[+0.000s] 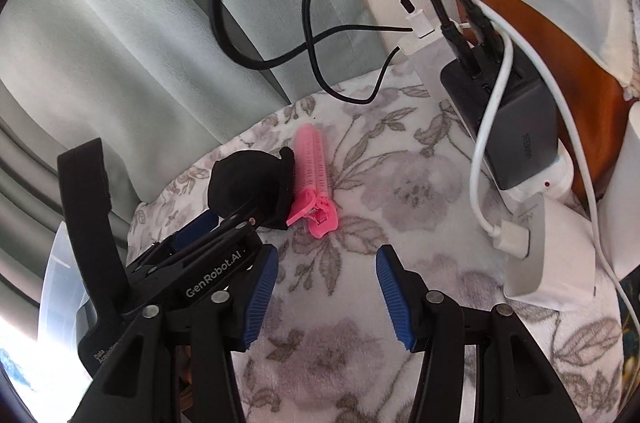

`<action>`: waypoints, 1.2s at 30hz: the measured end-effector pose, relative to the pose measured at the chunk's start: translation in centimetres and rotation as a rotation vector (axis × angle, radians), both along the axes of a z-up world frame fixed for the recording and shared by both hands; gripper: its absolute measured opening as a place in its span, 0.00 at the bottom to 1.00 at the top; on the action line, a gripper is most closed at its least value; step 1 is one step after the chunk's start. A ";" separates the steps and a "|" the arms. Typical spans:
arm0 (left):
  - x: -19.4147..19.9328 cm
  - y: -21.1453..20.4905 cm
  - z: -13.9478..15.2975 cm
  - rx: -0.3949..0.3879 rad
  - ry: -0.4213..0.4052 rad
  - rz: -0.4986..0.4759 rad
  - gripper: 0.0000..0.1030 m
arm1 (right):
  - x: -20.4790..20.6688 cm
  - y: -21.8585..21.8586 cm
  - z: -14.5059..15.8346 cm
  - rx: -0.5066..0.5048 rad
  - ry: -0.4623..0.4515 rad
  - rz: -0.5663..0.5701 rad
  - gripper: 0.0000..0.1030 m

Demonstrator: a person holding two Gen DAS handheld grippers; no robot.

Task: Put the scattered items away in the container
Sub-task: 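Move both grippers back toward the black cloth and pink clip, then grasp the black cloth with the left gripper while the right grasps the pink clip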

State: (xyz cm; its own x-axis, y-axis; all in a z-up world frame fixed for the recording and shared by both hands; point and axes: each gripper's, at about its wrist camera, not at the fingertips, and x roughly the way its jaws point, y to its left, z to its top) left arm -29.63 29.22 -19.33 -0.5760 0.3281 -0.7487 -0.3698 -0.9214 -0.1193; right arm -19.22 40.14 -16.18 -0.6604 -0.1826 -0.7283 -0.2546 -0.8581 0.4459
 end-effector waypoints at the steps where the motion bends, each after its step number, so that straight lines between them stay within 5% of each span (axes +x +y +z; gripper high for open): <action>1: -0.1 -0.1 -0.1 0.012 -0.001 0.000 0.72 | -0.2 0.0 -0.1 0.001 0.000 0.000 0.53; 8: -0.2 -0.7 -0.4 0.064 -0.013 -0.013 0.37 | -1.3 -0.2 -0.5 0.011 -0.002 0.001 0.53; 14: 0.3 -1.2 -0.4 0.080 -0.017 -0.030 0.25 | -2.1 -0.5 -0.4 0.012 0.000 -0.002 0.53; 36: 2.9 -6.4 -0.6 0.130 -0.062 0.048 0.22 | -4.8 -4.5 -2.9 0.034 -0.015 0.128 0.54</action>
State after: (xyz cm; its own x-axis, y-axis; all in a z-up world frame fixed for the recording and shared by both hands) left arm -26.69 22.83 -19.90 -0.5474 0.3977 -0.7363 -0.3140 -0.9132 -0.2598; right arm -24.02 35.66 -19.11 -0.6226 -0.2397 -0.7449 -0.1482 -0.8986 0.4130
